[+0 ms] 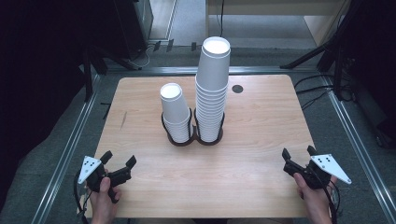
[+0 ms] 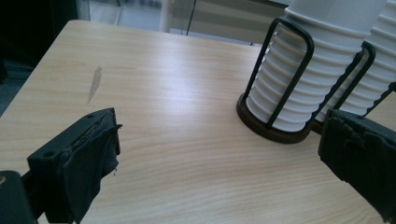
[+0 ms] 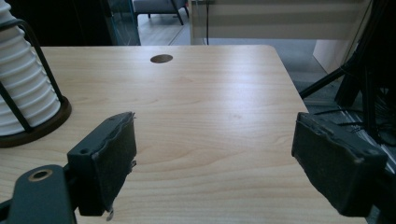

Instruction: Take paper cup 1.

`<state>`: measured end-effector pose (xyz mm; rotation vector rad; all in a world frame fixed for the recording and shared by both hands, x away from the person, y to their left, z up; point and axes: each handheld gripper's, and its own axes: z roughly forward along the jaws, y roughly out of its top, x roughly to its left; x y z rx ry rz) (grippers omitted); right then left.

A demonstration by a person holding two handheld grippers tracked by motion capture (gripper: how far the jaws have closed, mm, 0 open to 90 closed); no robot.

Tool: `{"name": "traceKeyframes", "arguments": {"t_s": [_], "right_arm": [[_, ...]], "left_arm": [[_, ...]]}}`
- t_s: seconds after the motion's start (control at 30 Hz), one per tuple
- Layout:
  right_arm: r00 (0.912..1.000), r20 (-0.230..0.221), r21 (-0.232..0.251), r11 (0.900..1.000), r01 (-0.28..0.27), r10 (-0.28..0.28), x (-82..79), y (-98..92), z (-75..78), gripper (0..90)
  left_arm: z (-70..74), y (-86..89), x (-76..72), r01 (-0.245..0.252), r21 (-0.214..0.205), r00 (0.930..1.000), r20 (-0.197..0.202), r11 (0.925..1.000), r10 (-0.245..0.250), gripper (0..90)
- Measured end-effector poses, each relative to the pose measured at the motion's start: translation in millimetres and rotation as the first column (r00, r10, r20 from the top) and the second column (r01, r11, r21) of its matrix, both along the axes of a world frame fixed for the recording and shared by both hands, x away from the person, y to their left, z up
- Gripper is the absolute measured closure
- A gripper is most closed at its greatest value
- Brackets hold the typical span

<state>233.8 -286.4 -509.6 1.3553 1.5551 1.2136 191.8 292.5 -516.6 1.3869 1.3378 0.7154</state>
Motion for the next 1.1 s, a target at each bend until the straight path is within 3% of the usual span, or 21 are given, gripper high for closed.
{"name": "traceKeyframes", "arguments": {"t_s": [0.1,0.33,0.6,0.77,1.1], "right_arm": [[0.9999,-0.012,-0.025,0.9996,-0.012,0.011,-0.1,2.2,7.6,14.1],[0.9993,0.011,0.007,0.9993,-0.037,0.036,-0.9,9.0,29.4,13.9],[0.9948,0.05,0.038,0.9952,-0.09,0.088,3.4,25.6,52.2,13.9],[0.9892,0.071,0.096,0.9862,-0.134,0.128,10.1,35.5,71.6,14.0],[0.9825,0.106,0.124,0.9783,-0.166,0.153,21.6,57.8,100.4,14.0]], "left_arm": [[4.1,-5.8,3.3,0.009,0.002,0.9999,0.005,1.0,-0.009,0.0],[11.0,-23.0,11.9,0.052,0.016,0.9986,0.007,0.9985,-0.052,0.0],[25.8,-49.2,24.6,0.094,0.016,0.9949,0.034,0.9954,-0.094,0.0],[35.5,-66.5,33.8,0.132,0.027,0.9898,0.049,0.9908,-0.133,0.0],[50.6,-101.3,50.3,0.191,0.046,0.9789,0.064,0.9804,-0.194,0.0]]}}
